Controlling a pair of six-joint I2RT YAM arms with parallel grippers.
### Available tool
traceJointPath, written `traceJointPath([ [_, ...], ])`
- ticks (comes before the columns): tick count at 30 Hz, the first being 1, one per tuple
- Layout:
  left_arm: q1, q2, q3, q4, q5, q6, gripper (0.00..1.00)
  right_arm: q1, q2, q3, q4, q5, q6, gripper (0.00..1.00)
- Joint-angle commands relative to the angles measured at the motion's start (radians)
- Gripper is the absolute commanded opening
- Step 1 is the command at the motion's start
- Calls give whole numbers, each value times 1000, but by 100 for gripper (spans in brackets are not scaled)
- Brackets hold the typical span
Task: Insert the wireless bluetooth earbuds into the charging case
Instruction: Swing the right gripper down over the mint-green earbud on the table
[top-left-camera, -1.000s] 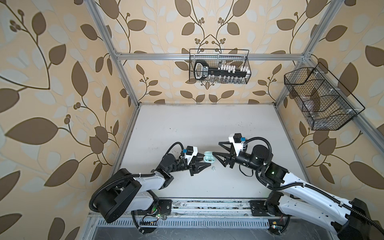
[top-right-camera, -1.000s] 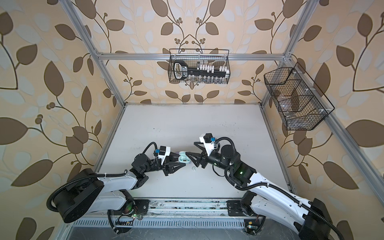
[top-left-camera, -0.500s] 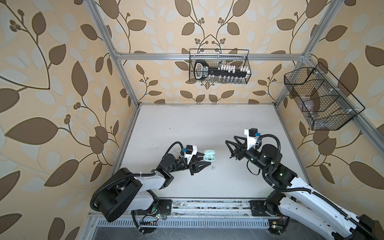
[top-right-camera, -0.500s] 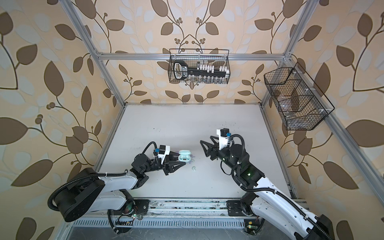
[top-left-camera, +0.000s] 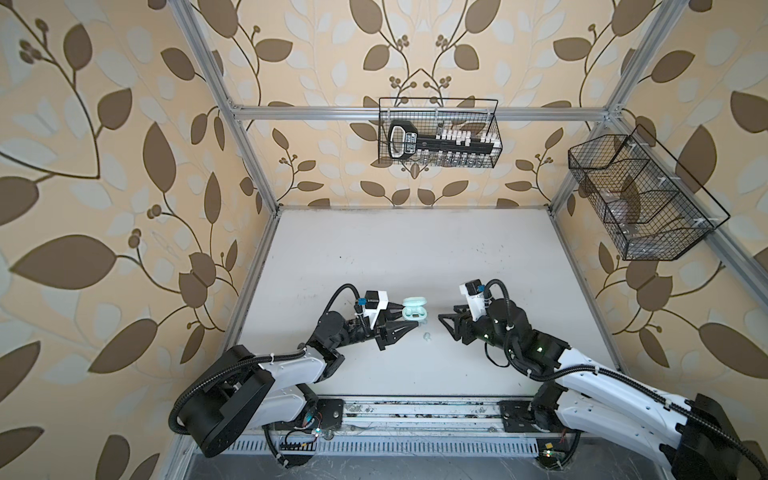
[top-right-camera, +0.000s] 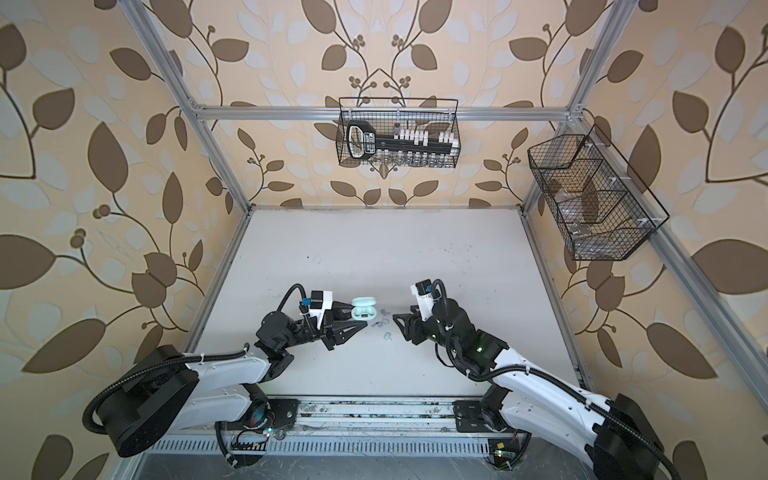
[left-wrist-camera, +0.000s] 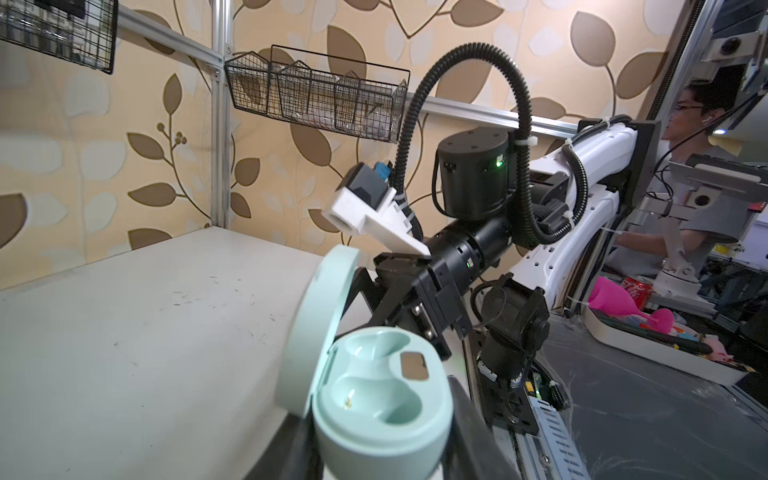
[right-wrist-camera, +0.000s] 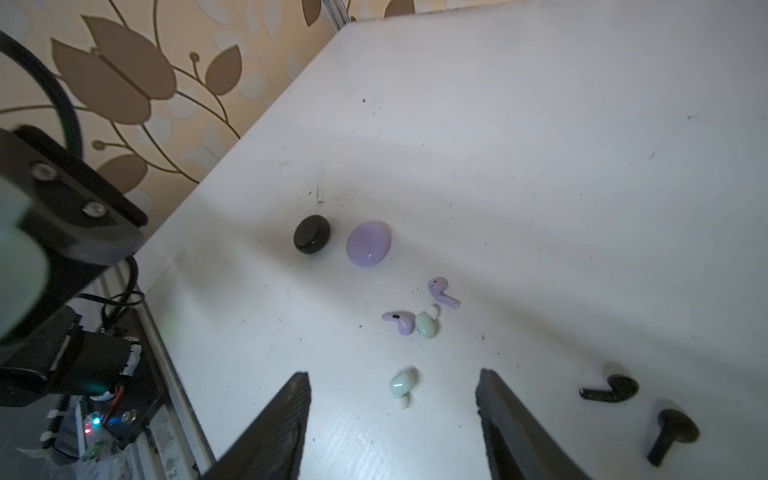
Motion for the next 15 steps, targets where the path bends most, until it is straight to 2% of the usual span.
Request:
traceJointPath([
  [1, 37, -26, -11, 78, -61, -2, 0, 15, 88, 3, -25, 63, 3, 64],
  [4, 66, -48, -32, 78, -106, -13, 0, 32, 179, 27, -18, 63, 24, 62],
  [11, 70, -151, -100, 79, -233, 16, 0, 110, 411, 143, -101, 181, 73, 62],
  [15, 70, -181, -114, 79, -261, 11, 0, 141, 521, 221, -161, 220, 88, 62],
])
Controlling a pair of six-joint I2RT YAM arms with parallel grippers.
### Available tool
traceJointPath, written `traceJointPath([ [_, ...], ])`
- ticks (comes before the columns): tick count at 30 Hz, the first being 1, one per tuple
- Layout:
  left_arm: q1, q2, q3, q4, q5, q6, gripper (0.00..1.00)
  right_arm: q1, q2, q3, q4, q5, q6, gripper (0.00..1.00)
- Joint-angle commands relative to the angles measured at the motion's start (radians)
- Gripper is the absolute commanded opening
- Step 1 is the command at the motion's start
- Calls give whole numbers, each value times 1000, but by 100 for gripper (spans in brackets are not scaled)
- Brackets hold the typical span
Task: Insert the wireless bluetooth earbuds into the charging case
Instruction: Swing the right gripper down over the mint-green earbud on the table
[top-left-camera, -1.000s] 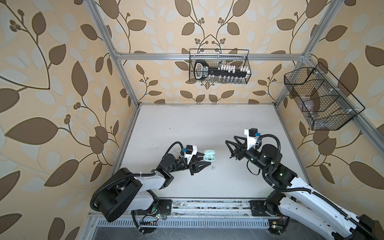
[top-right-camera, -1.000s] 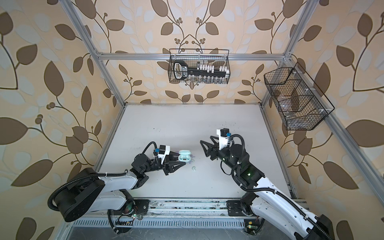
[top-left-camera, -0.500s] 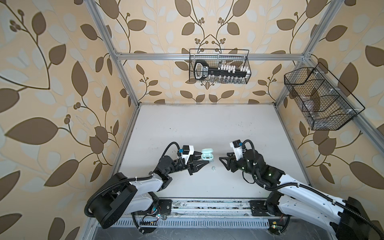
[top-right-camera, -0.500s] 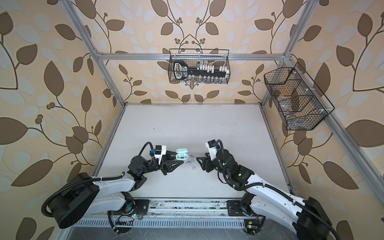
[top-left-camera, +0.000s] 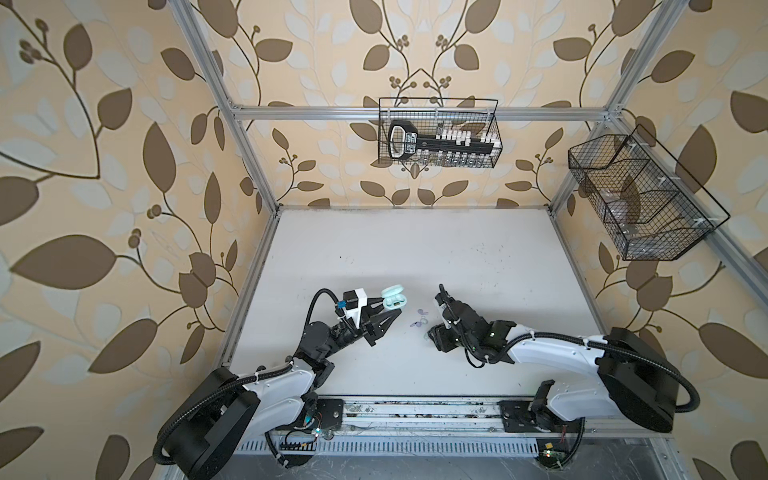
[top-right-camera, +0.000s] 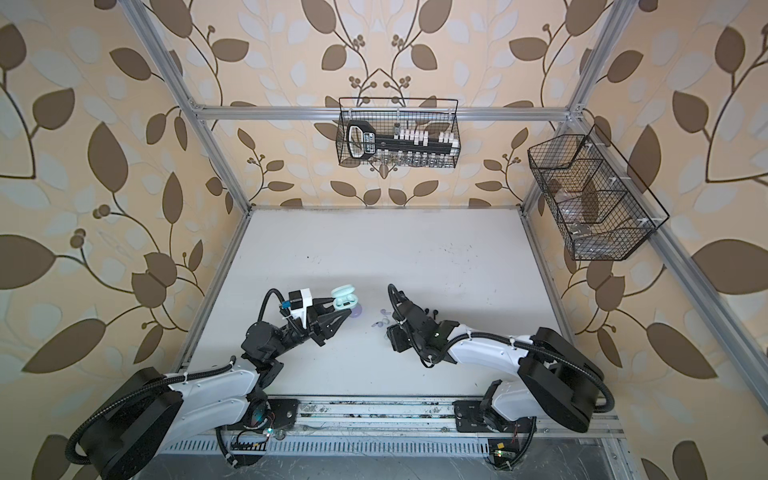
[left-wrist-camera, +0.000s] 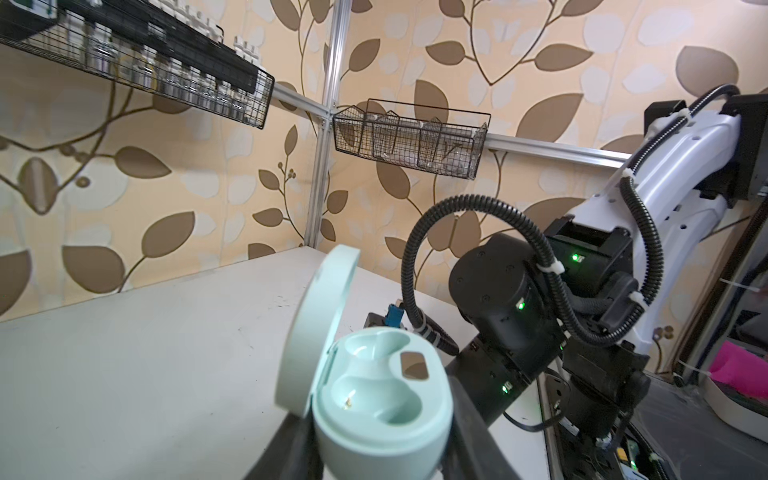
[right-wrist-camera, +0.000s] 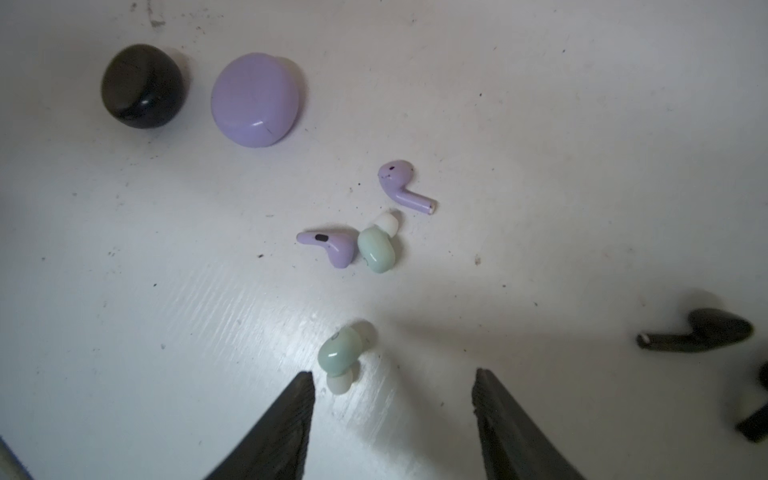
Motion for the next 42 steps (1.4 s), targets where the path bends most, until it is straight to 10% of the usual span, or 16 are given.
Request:
traceJointPath([
  [1, 4, -36, -12, 73, -71, 12, 0, 36, 71, 75, -84, 86, 29, 62],
  [25, 3, -80, -33, 57, -122, 38, 0, 101, 153, 123, -182, 264, 20, 53],
  [42, 3, -93, -28, 29, -113, 54, 0, 96, 121, 84, -122, 153, 53, 48],
])
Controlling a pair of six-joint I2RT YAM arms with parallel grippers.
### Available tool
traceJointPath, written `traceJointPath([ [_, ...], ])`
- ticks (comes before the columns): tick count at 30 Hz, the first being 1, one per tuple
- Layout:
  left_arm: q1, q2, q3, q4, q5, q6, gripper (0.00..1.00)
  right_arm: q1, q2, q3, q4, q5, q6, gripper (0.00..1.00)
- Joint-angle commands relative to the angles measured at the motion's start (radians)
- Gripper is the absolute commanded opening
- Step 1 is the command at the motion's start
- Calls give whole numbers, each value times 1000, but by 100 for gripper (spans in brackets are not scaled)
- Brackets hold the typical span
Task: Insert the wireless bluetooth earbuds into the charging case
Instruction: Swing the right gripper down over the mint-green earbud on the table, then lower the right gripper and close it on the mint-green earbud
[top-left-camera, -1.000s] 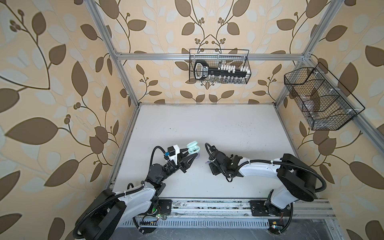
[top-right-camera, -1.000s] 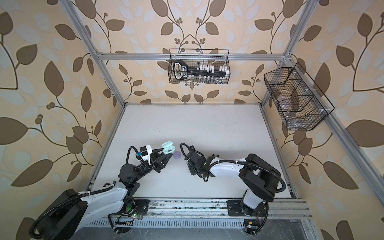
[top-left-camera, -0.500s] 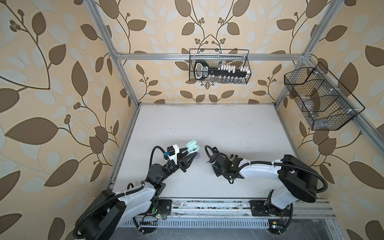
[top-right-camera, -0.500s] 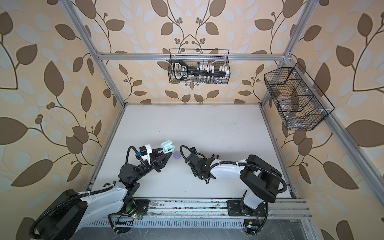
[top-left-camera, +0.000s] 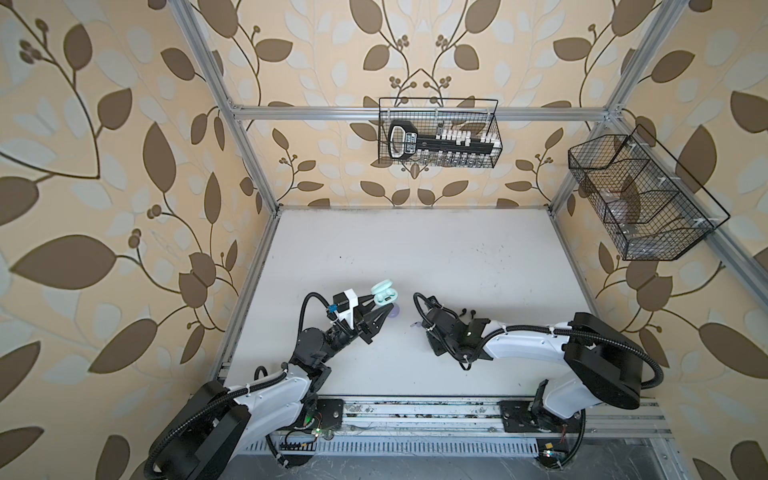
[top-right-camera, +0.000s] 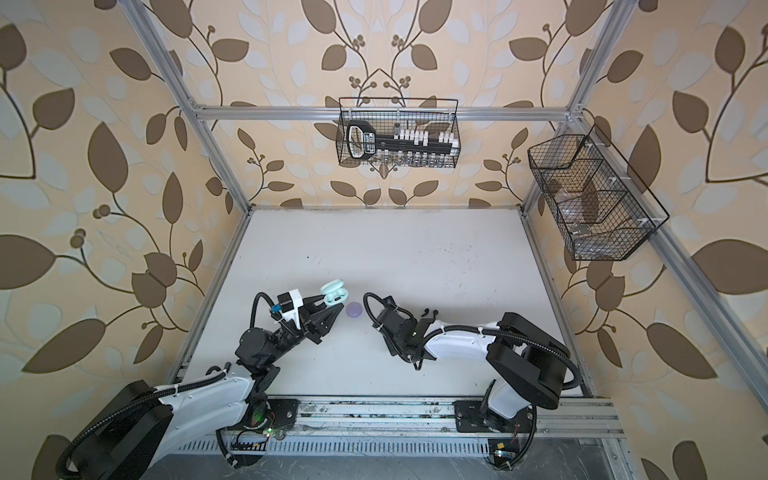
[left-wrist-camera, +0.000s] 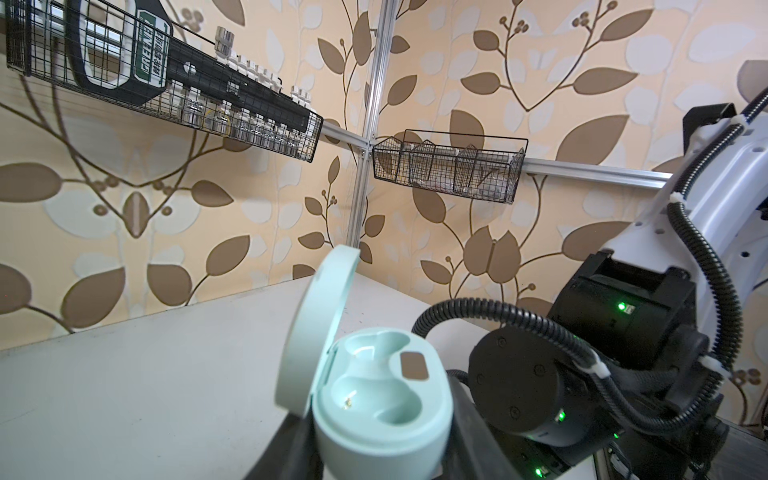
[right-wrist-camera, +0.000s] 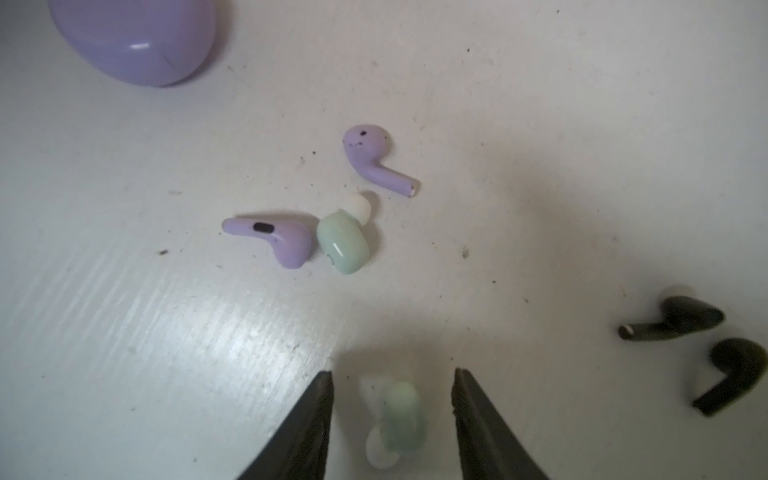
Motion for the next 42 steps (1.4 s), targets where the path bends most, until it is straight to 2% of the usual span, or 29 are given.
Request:
traceJointPath([
  [1, 4, -16, 5, 38, 6, 22, 0, -1, -32, -23, 14, -48, 35, 49],
  [9, 3, -16, 9, 36, 20, 23, 0, -64, -61, -98, 98, -191, 82, 50],
  [15, 3, -23, 10, 32, 25, 25, 0, -64, -64, -104, 125, -225, 106, 50],
  [28, 4, -40, 9, 22, 29, 26, 0, -40, -92, -98, 141, -199, 135, 45],
  [42, 4, -50, 10, 11, 28, 29, 0, -16, -50, -82, 159, -177, 149, 43],
])
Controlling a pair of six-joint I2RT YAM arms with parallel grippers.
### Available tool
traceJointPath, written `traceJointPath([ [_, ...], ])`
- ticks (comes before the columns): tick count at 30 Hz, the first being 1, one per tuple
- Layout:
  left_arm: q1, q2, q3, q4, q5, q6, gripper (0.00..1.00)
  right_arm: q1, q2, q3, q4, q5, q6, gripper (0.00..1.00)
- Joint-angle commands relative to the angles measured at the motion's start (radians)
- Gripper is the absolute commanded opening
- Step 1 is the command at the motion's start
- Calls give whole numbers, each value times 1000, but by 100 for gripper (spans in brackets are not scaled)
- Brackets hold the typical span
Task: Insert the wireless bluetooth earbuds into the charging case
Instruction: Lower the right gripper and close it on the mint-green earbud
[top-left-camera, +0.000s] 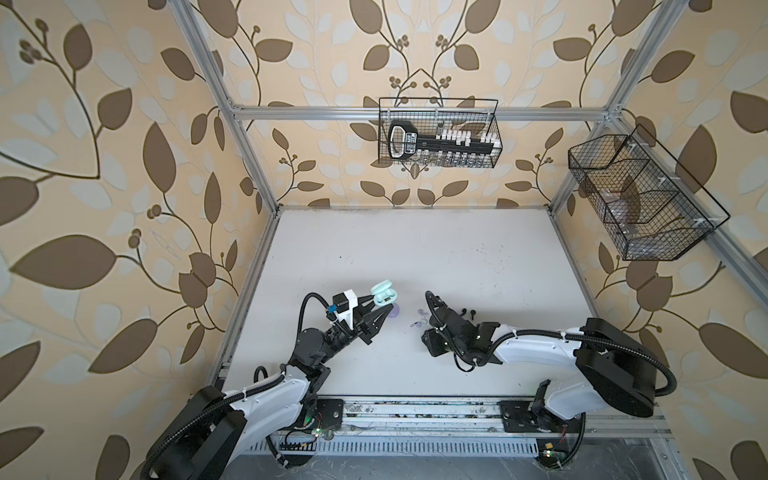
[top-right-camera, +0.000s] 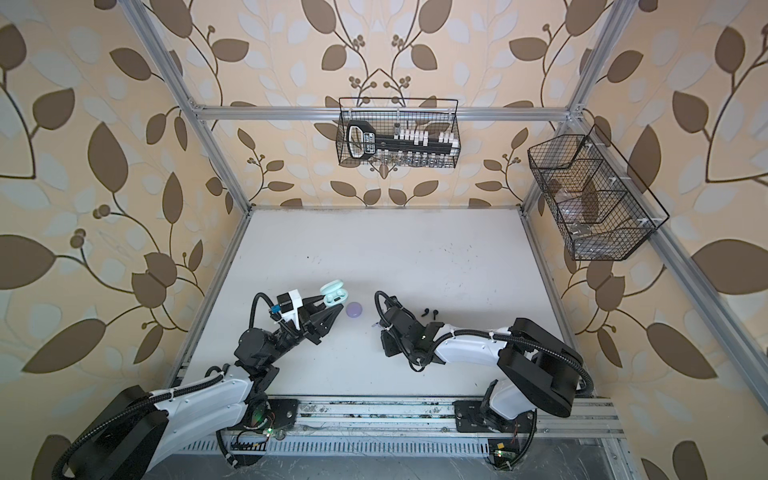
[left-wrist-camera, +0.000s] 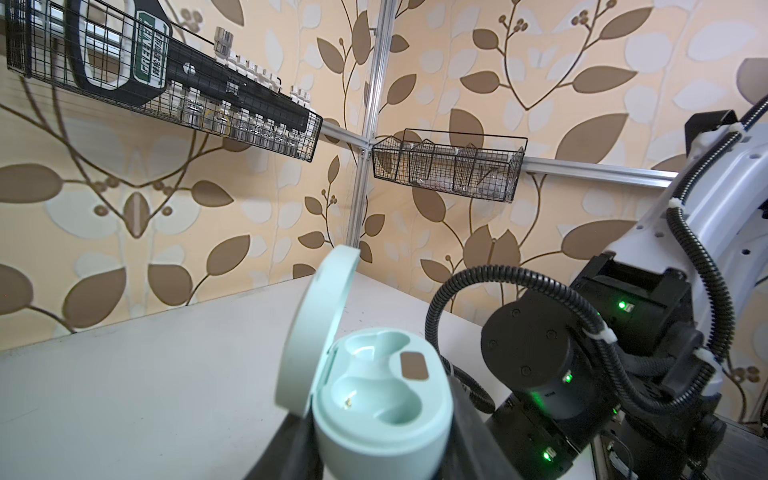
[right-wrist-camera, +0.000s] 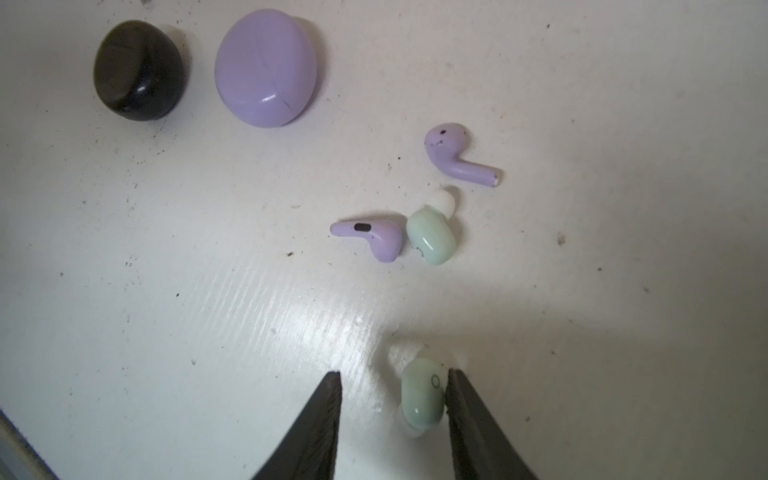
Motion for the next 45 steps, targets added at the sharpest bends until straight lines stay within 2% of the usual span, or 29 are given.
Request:
traceJointPath([
  [1, 4, -16, 9, 51, 26, 20, 0, 6, 22, 1, -5, 27, 13, 42],
  [12, 3, -15, 10, 46, 23, 26, 0, 8, 42, -8, 21, 19, 13, 39],
  [20, 4, -17, 9, 47, 24, 27, 0, 12, 53, -3, 16, 34, 10, 30],
  [30, 4, -17, 9, 46, 25, 26, 0, 24, 82, 6, 10, 57, 6, 27],
  [36, 4, -18, 9, 45, 27, 28, 0, 43, 52, 0, -2, 91, 15, 20],
  [45, 3, -20, 10, 44, 27, 26, 0, 85, 3, -19, 0, 139, 44, 20],
])
